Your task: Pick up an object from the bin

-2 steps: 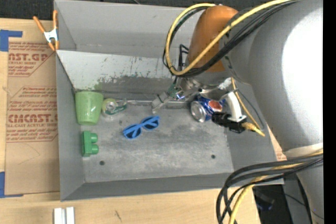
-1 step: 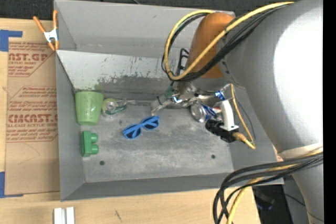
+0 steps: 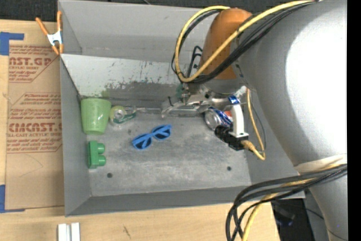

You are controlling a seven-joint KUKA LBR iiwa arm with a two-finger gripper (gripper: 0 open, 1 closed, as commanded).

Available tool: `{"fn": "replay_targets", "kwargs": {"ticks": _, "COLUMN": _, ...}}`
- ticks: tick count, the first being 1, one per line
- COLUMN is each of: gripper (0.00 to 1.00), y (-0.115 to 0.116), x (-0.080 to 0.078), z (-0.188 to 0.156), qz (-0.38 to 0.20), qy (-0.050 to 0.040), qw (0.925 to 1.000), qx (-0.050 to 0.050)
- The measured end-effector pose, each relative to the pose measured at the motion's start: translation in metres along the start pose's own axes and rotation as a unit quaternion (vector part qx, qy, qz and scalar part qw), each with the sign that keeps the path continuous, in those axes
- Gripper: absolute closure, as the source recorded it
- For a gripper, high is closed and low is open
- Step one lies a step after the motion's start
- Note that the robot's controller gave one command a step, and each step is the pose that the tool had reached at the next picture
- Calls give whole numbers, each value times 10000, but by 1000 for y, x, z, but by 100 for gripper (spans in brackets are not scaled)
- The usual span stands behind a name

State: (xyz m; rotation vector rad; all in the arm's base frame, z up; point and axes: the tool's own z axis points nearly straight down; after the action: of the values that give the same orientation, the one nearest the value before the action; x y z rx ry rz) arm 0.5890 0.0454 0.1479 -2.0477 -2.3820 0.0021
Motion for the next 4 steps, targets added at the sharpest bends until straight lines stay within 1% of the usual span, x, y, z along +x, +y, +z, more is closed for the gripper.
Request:
{"fn": "replay_targets", "kwargs": {"ticks": 1, "gripper": 0, "y": -75, "x": -19, "z": -35, "qz": -486, "qy": -3, "qw": 9988, "qx": 8}}
{"fn": "replay_targets", "kwargs": {"ticks": 2, "gripper": 0, "y": -18, "x": -3, "z": -23, "qz": 390, "qy": 1, "qw": 9992, "qx": -2}}
{"fn": "replay_targets", "kwargs": {"ticks": 3, "gripper": 0, "y": -10, "x": -1, "z": -17, "qz": 271, "qy": -5, "qw": 9996, "qx": 1}}
{"fn": "replay_targets", "kwargs": {"ticks": 4, "gripper": 0, "y": -79, "x": 8, "z": -31, "qz": -65, "qy": 4, "qw": 10000, "qx": 18}}
